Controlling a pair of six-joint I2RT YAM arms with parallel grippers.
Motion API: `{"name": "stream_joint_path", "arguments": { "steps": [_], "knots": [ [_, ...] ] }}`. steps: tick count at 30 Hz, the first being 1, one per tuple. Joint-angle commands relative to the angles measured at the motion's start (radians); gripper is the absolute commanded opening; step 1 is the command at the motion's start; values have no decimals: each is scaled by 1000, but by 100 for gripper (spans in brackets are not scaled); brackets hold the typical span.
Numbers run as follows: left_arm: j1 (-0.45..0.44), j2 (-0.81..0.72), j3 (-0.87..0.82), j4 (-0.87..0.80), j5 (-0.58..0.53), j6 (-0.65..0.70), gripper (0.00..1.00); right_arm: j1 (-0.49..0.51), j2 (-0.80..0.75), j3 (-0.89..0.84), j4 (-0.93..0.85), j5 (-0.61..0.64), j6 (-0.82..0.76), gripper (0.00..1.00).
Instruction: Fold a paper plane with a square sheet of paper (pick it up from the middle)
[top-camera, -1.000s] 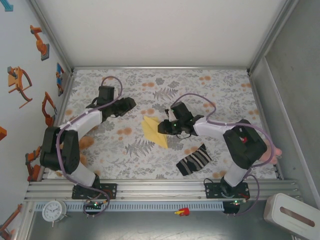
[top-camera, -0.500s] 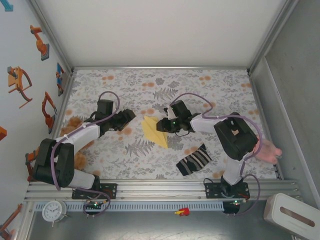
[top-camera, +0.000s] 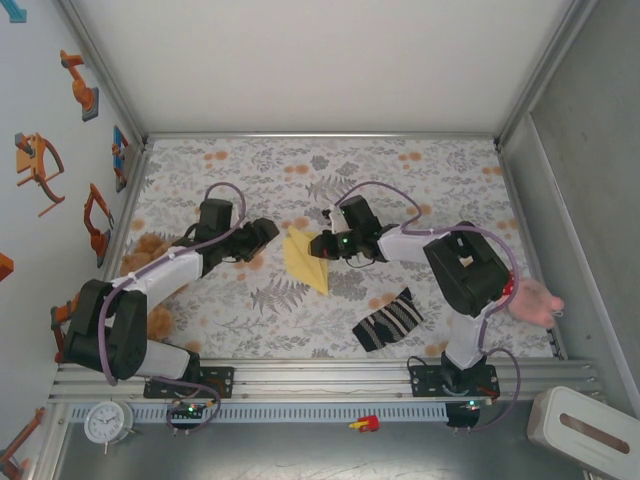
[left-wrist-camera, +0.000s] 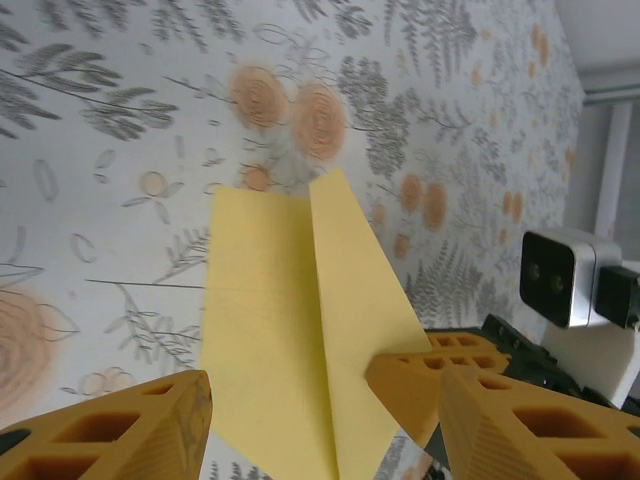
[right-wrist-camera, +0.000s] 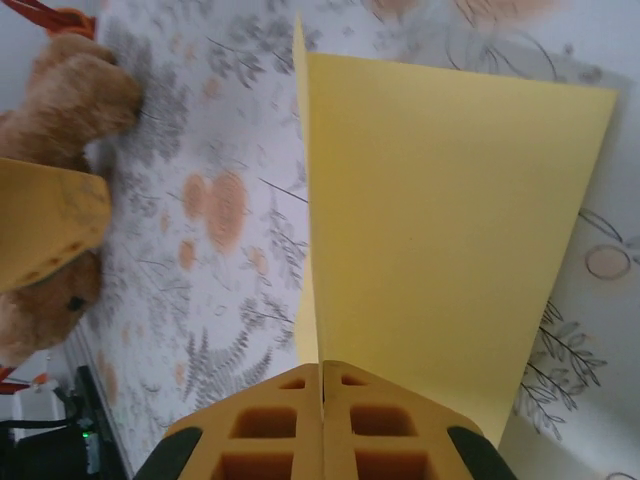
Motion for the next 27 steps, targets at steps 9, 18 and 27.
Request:
{"name": "stream_joint_path", "arguments": {
  "steps": [9,18,27],
  "knots": [
    [-108,-96,-50,377,177,-126,71,-51,-186,-44,357,-96,273,0],
    [-145,-62,-41,502,230,-127,64,-59,-227,-42,480,-133,395,1],
    [-156,-44,-55,603,273,-143,47,-66,-239,-52,533,-139,444,2]
  ]
}}
